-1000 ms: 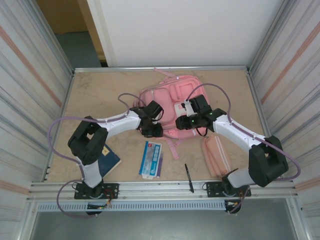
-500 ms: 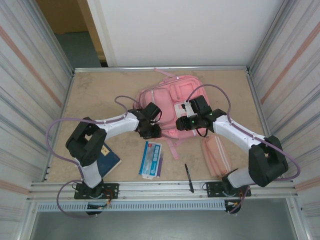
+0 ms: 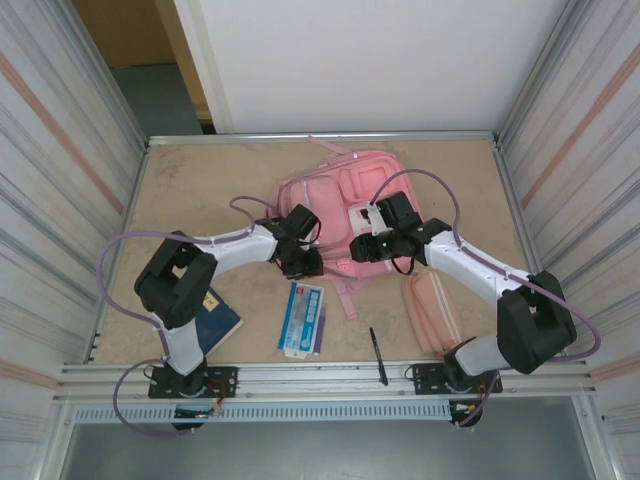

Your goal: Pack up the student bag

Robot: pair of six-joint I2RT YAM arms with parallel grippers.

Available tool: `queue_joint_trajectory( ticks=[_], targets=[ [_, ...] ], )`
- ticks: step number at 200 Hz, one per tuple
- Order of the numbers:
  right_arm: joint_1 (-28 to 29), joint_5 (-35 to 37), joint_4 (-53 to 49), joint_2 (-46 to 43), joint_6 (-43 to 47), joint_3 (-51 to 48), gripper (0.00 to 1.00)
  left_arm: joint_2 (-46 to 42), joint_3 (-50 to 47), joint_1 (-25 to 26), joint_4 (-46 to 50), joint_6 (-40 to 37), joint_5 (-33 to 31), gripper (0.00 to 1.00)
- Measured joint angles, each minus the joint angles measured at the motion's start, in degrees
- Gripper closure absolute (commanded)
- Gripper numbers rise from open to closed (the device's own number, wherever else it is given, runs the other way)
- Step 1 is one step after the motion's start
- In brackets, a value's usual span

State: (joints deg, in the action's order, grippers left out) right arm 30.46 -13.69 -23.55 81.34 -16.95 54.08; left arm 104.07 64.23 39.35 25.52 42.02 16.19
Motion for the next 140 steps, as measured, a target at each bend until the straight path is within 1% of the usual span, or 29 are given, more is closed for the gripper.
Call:
queue_joint_trajectory(
  ticks=[23, 64, 84, 103, 110, 116, 140],
  targets=[
    [0.24, 0.0, 0.02, 0.0, 0.0, 0.0, 0.57, -0.02, -0.85, -0.98, -1.33, 0.04, 0.83, 0.85],
    [0.46, -0.04, 0.04, 0.74, 0.0, 0.0, 0.57, -0.04, -2.27, -1.53, -3.61, 0.07, 2.95, 0.89],
    [0.83, -0.02, 0.02, 1.14, 0.0, 0.0, 0.57, -0.57, -2.64, -1.53, -3.96, -0.17, 2.89, 0.9],
    [0.83, -0.04, 0.02, 1.16, 0.0, 0.0, 0.57, -1.84, -2.89, -1.53, -3.39, -0.52, 2.67, 0.94],
    [0.83, -0.04, 0.02, 1.18, 0.0, 0.0, 0.57, -2.38, -2.95, -1.53, -3.1, -0.74, 2.4, 0.96],
    [0.83, -0.04, 0.02, 1.18, 0.02, 0.0, 0.57, -2.95, -3.02, -1.53, -2.89, -1.05, 1.99, 1.0],
    [0.83, -0.31, 0.02, 1.29, -0.26, 0.0, 0.56, -4.79, -3.02, -1.53, -1.6, -2.8, 0.59, 1.0]
  ],
)
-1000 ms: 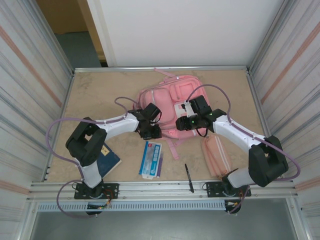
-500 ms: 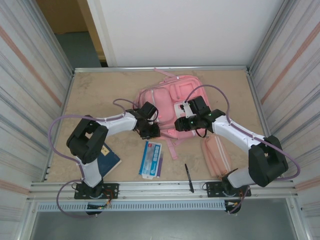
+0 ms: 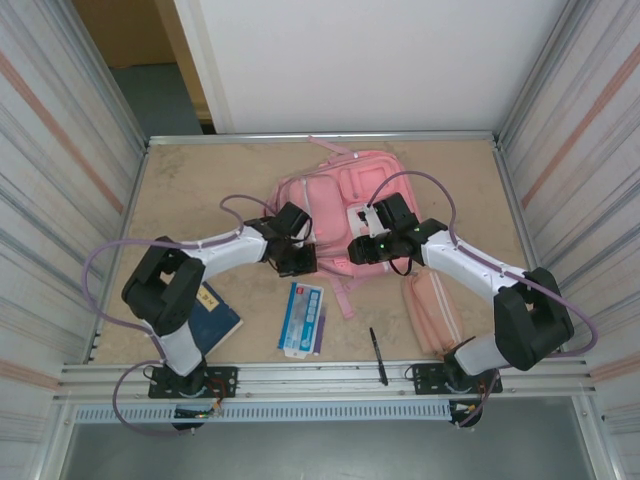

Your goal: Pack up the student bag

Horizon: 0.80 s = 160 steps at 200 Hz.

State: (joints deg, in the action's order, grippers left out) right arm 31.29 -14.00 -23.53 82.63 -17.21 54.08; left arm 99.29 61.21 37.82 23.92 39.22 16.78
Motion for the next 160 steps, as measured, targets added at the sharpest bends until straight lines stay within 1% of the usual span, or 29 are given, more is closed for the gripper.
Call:
queue_joint_trajectory(
  ticks=[25, 70, 104, 160],
  targets=[
    [0.37, -2.01, -1.09, 1.79, -0.81, 0.92, 0.56, -1.33, 0.02, 0.15, 1.16, -2.54, -1.29, 1.0],
    [4.5, -4.37, 0.24, 4.55, 1.9, 1.33, 0.55, -3.52, 0.55, 0.11, 2.97, -6.25, -1.36, 1.0],
    [5.42, -5.22, 2.12, 8.68, 8.85, 2.54, 0.51, -6.93, 1.07, 0.11, 4.9, -9.42, -1.86, 1.0],
    [8.24, -3.1, -0.11, 12.57, 15.98, 8.9, 0.49, -9.11, 1.14, -0.72, 5.88, -13.4, -3.37, 1.0]
  ],
)
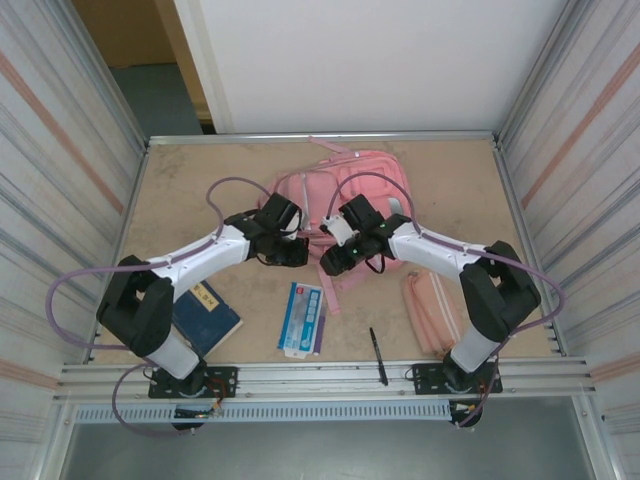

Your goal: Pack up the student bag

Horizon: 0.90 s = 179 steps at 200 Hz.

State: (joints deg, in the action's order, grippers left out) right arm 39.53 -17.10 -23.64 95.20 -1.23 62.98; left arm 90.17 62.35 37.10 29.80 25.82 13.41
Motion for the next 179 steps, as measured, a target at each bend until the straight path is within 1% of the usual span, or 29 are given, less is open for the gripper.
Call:
queue_joint_trajectory(
  ticks=[13, 23, 33, 36, 44, 70, 93, 110, 126, 145, 179],
  targets=[
    [0.59, 1.07, -1.11, 1.09, 1.09, 1.29, 0.5, -0.09, -0.24, -0.02, -0.17, -0.37, 0.0, 1.0],
    [1.07, 1.88, -1.88, 1.88, 2.08, 2.01, 0.53, -0.11, -0.33, -0.02, -0.24, -0.59, 0.02, 1.0],
    [1.49, 2.62, -2.49, 2.49, 3.23, 2.45, 0.6, -0.11, -0.33, -0.02, -0.37, -0.61, 0.0, 1.0],
    [1.6, 2.91, -2.71, 2.67, 3.26, 2.6, 0.65, -0.11, -0.33, -0.02, -0.37, -0.61, 0.0, 1.0],
    [1.77, 3.87, -3.26, 3.06, 3.69, 3.06, 0.72, -0.2, -0.35, -0.02, -0.37, -0.61, -0.15, 1.0],
    [1.7, 5.84, -3.85, 3.23, 5.95, 3.61, 0.87, -1.33, -0.94, -1.09, -0.37, -0.61, -0.61, 1.0],
    [1.73, 6.38, -3.54, 3.1, 7.85, 3.5, 1.0, -3.76, -2.93, -4.7, -0.85, -0.96, -0.61, 1.0],
    [1.6, 6.73, -3.43, 2.54, 8.5, 2.75, 1.0, -5.73, -4.0, -7.82, -1.92, -1.79, -0.59, 1.0],
    [1.44, 7.17, -3.19, 1.33, 9.42, 1.4, 1.0, -6.8, -4.59, -9.7, -2.99, -2.95, -0.63, 1.0],
    [0.94, 7.58, -3.23, -0.09, 9.94, 0.2, 1.0, -7.26, -5.18, -10.16, -3.89, -4.59, -0.5, 1.0],
    [0.15, 9.03, -3.45, -1.51, 11.43, -1.03, 1.0, -7.23, -6.91, -10.14, -7.17, -6.36, 2.89, 1.0]
  ],
)
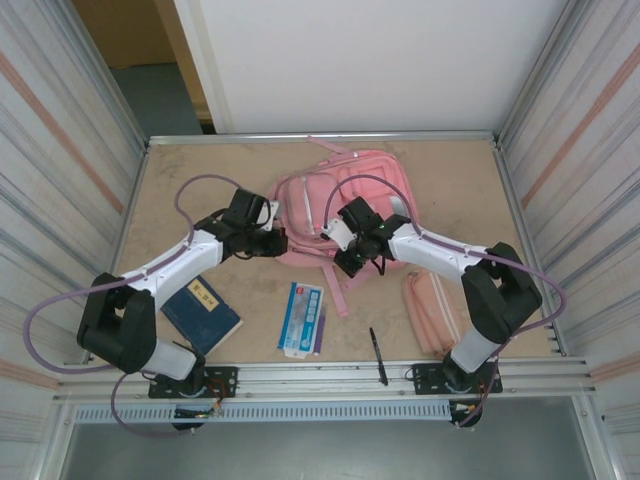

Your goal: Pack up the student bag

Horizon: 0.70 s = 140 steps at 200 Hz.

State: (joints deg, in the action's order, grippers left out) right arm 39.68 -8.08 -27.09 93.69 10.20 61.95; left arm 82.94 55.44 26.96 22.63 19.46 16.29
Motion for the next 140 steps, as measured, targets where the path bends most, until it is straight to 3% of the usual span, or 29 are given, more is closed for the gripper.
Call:
queue_joint_trajectory(
  ticks=[11, 32, 64, 140],
  targets=[
    [-0.17, 0.63, 0.0, -0.35, 0.42, -0.39, 0.99, 0.0, -0.42, 0.0, -0.9, -0.11, 0.44, 1.0],
    [-0.5, 0.9, 0.09, -1.03, 1.01, -1.01, 0.79, -0.02, -1.9, -0.02, -3.21, -0.22, 1.29, 1.0],
    [-1.49, -0.35, -0.07, -2.32, 0.96, -1.9, 0.66, 0.0, -2.32, 1.77, -3.69, -0.85, 2.14, 1.0],
    [0.74, -7.37, 6.58, -6.69, 1.09, -2.95, 0.61, 1.88, -0.57, 4.52, -2.54, -1.7, 1.27, 1.0]
  ],
)
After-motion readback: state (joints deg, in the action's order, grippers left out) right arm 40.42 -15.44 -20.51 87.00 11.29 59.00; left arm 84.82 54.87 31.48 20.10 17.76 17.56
